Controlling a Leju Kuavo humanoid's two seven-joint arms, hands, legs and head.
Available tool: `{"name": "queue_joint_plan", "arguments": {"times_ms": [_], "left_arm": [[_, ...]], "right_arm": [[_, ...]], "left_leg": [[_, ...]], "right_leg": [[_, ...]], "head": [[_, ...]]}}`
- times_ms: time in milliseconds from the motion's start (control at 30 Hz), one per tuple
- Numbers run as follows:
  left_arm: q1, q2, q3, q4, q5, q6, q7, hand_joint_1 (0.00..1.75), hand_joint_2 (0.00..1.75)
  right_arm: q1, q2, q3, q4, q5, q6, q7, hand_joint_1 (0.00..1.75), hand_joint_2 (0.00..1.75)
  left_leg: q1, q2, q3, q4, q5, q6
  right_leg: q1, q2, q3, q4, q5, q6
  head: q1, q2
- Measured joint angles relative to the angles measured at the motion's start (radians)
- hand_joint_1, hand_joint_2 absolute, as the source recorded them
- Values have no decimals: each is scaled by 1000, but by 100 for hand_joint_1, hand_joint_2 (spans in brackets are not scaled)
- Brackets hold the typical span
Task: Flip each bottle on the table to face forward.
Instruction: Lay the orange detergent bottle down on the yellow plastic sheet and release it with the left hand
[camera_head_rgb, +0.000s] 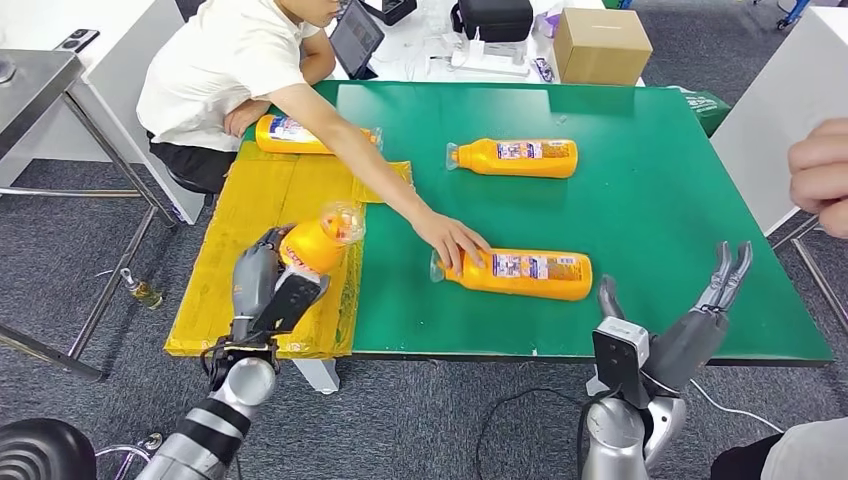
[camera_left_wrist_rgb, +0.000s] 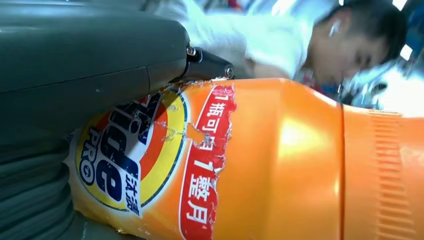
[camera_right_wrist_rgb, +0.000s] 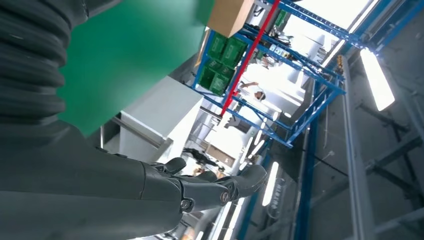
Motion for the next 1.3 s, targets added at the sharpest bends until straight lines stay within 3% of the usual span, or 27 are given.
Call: {"name": "queue_joint_plan", "arguments": {"times_ms": [67,133,200,267,433,700,767,833,900,1167,1300], "left_arm": [[-30,-1,3,53,-72,-9,30,175,175],[-71,0,-10,114,-250,-38,136,175,175],[-122,1,-44,193,-458,-123,278,175,175],[-172,-1,-77,275,-570,-215,353,175,175],[-279,-21,-121,436,-634,-368,418,175,175],[-388,-35,-157,595,-683,-451,489,170,175],[-396,-36,-160,611,-684,-453,491,115,175],[-403,-36,-161,624,-684,-459,492,35,175],[-408,-36,-161,635,-674,-471,486,3,175],[-415,-37,-102,651,-478,-542,229,0,175],[-409,-31,-52,638,-391,-568,142,0,175]], "right_arm": [[-2,3,8,11,-16,0,0,0,175],[-2,3,20,24,-27,0,0,0,175],[-3,3,36,41,-39,0,0,0,175],[-4,1,57,61,-54,0,0,0,175],[-10,-7,110,111,-74,0,0,0,175],[-16,-19,154,183,-95,1,0,0,175],[-16,-22,157,191,-95,1,0,0,175],[-17,-23,159,198,-99,1,0,0,175],[-19,-25,163,207,-107,1,0,0,175],[-19,-46,193,238,-152,0,0,0,175],[-19,-57,207,242,-168,1,0,0,175]], "left_leg": [[0,0,0,0,0,0],[0,0,0,0,0,0],[0,-1,0,0,0,0],[0,0,0,0,0,0],[0,0,0,0,0,0],[0,0,0,0,0,0],[0,0,0,0,0,0],[0,0,1,0,0,0],[0,0,1,0,0,0],[0,-2,2,0,0,0],[0,-1,2,0,0,0]], "right_leg": [[0,0,0,0,0,0],[0,0,0,0,0,0],[0,-1,0,0,0,0],[0,-1,0,0,0,0],[0,0,0,0,0,0],[0,0,0,0,0,0],[0,0,1,0,0,0],[0,0,1,0,0,0],[0,0,1,0,0,0],[0,-2,4,0,0,0],[0,-2,4,0,0,0]], "head": [[0,0],[0,0],[0,0],[0,0],[0,0],[0,0],[0,0],[0,0],[0,0],[0,0],[0,0]]}}
